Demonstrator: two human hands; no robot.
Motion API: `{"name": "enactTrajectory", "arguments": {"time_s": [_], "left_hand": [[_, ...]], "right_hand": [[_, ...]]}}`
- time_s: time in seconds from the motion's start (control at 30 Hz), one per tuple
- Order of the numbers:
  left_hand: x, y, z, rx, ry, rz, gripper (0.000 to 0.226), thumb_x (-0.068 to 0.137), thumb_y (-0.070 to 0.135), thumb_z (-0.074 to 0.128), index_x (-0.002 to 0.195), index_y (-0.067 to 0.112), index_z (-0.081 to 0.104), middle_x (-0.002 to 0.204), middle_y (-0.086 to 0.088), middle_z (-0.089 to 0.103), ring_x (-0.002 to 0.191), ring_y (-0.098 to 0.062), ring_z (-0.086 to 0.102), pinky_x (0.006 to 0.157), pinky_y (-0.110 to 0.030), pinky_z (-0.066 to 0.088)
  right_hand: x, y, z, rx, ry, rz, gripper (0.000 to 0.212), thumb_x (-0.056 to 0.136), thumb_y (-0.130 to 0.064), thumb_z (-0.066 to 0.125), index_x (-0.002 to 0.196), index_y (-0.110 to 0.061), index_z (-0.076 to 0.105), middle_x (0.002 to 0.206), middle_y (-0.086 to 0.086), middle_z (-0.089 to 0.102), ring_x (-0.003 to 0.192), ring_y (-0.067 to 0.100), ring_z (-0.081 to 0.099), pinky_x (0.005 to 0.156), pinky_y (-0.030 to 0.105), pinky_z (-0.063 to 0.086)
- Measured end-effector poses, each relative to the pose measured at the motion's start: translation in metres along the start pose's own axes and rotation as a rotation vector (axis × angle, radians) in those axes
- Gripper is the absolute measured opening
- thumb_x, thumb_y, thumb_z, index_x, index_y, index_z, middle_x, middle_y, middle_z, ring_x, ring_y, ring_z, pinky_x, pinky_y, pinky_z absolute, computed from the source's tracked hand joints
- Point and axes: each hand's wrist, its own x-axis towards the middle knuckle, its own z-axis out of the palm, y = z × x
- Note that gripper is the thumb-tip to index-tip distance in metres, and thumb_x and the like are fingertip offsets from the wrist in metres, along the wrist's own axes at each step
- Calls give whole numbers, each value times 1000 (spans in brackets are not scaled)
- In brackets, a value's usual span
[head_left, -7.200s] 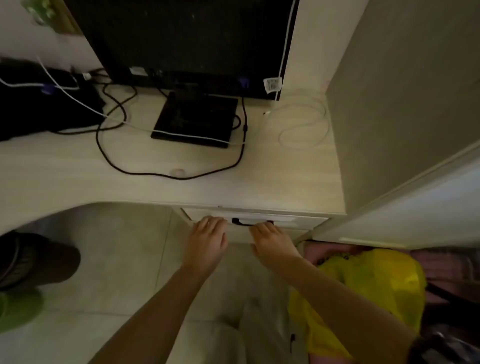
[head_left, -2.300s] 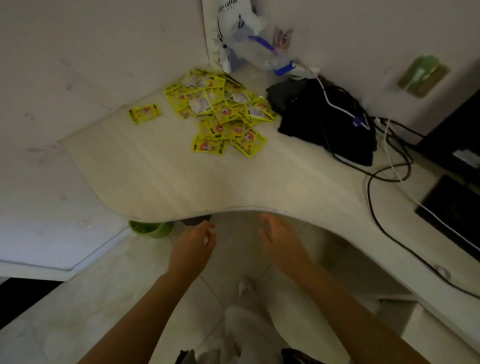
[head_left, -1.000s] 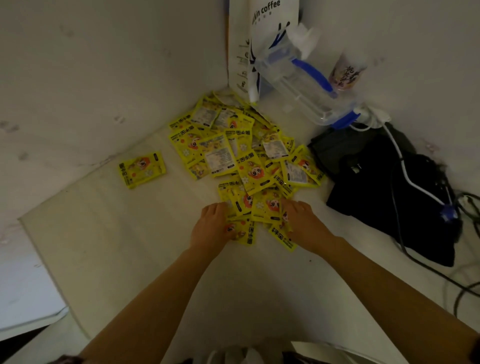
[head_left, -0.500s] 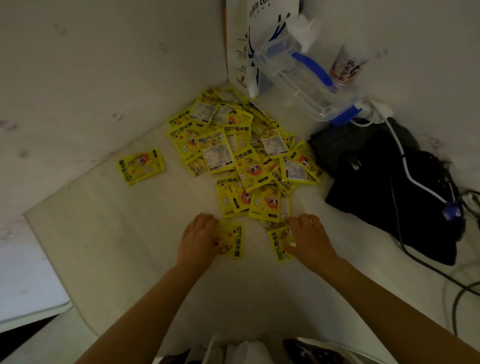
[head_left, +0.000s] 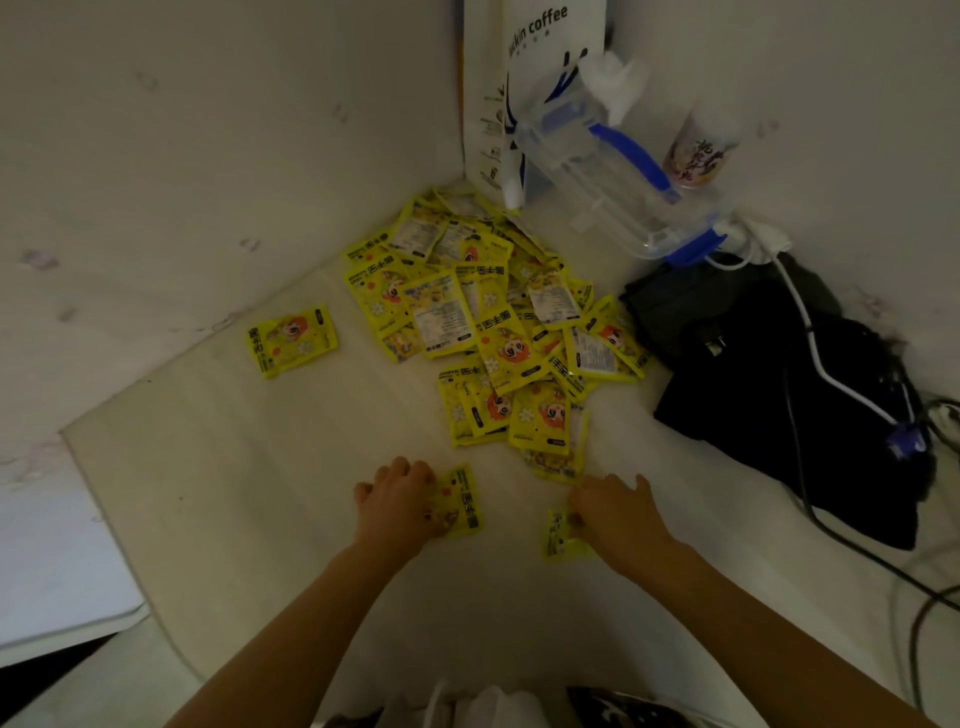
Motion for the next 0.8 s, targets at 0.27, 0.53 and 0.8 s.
{"name": "enactTrajectory", "arguments": {"time_s": [0.27, 0.53, 0.8], "left_hand": [[1, -15, -7, 16, -71, -61, 46, 75, 55, 64, 102, 24, 42, 95, 4, 57, 97, -21, 54, 87, -39, 29], [31, -58, -60, -326, -22, -219, 27, 82, 36, 70, 86, 12, 59, 89, -6, 67, 93, -29, 66, 70, -30, 51], [99, -106, -156, -261, 192, -277, 49, 82, 25, 73, 121, 0, 59, 99, -18, 68, 88, -10, 69, 73, -25, 51]], "right_hand": [[10, -16, -28, 565, 79, -15, 16, 92, -33, 58, 84, -18, 57, 94, 3, 57, 92, 23, 60, 75, 34, 48], [42, -9, -44, 1106, 100, 279, 15, 92, -17, 56, 85, -6, 62, 79, 13, 62, 77, 23, 58, 64, 28, 43], [69, -6, -51, 1256, 88, 532, 8, 78, -1, 59, 78, 6, 63, 72, 17, 51, 66, 24, 51, 62, 32, 38]]}}
